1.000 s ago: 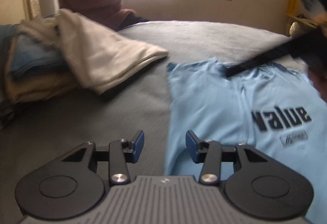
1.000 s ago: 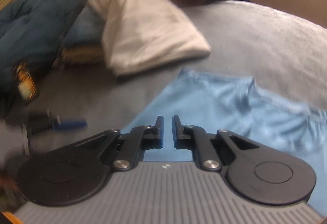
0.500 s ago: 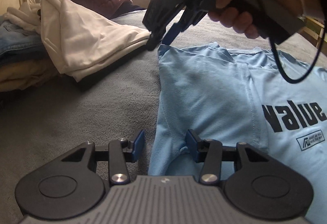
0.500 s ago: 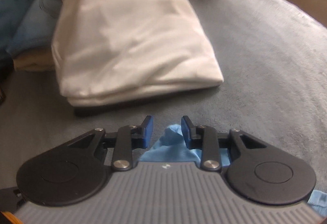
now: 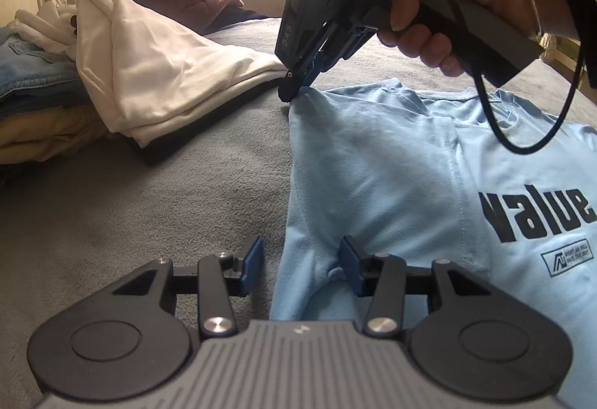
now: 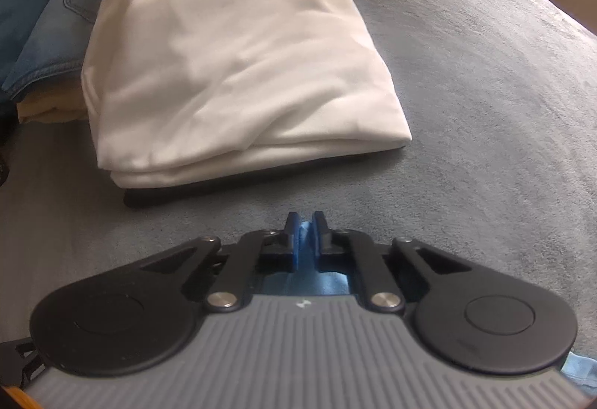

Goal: Fold clothes

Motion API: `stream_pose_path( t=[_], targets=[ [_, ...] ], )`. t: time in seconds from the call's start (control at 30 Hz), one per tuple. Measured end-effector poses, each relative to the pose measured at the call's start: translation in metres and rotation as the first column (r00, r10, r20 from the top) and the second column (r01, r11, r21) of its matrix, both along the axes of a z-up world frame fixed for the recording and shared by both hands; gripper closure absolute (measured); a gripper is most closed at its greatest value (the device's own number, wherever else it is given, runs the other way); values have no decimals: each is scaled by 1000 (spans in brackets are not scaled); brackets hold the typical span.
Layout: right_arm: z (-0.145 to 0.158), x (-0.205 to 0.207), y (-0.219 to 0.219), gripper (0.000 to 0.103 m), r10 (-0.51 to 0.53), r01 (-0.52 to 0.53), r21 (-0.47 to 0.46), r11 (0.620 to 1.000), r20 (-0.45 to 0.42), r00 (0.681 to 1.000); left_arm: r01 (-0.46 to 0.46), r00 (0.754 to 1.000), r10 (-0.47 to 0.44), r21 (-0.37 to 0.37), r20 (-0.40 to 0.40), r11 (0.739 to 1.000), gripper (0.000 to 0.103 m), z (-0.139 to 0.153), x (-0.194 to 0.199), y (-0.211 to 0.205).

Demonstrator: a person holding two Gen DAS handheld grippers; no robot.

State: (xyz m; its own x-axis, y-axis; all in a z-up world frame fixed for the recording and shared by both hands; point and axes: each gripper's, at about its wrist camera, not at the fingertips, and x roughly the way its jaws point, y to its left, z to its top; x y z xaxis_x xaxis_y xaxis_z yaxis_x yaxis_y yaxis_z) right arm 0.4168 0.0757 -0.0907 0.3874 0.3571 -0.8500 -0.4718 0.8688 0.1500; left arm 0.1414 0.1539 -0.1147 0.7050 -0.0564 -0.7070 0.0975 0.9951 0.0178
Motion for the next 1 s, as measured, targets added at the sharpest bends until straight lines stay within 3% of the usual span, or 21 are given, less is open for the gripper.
stream_pose_path(
  t=[0.27, 0.37, 0.47, 0.63, 0.7, 0.8, 0.9, 0.93, 1.0],
  targets=[
    [-2, 6, -14, 97, -126, 125, 64, 990, 28, 992, -2, 1000, 2, 5, 2, 1000, 56, -1, -1, 0],
    [6, 2, -22, 96, -192, 186, 65, 980, 101, 976, -2, 1000, 2, 2, 0, 1000, 56, 0, -1, 1],
    [18, -1, -36, 95, -201, 187, 142, 972, 86, 976, -3, 1000, 3, -2, -2, 1000, 56, 0, -1, 1],
    [17, -13, -44, 95, -57, 71, 217, 974, -70, 996, -6, 1000, 6, -9, -4, 1000, 56, 0, -1, 1],
    [2, -13, -45, 95, -57, 84, 207, 975, -136, 989, -7, 1000, 7, -7, -4, 1000, 56, -1, 0, 1],
    [-13, -6, -58, 95, -202, 221, 172, 960, -122, 972, -11, 1000, 11, -21, -2, 1000, 55, -1, -1, 2],
    [-8, 0, -88, 93, -389, 399, 224, 889, -90, 917, -12, 1000, 12, -51, -3, 999, 54, 0, -1, 7],
    [-4, 0, -97, 93, -423, 431, 247, 868, -90, 902, -13, 1000, 13, -61, -4, 998, 53, 1, -1, 9],
    [5, -7, -103, 93, -380, 393, 281, 876, -101, 919, -16, 1000, 16, -81, -9, 997, 52, 3, -2, 12]
  ],
)
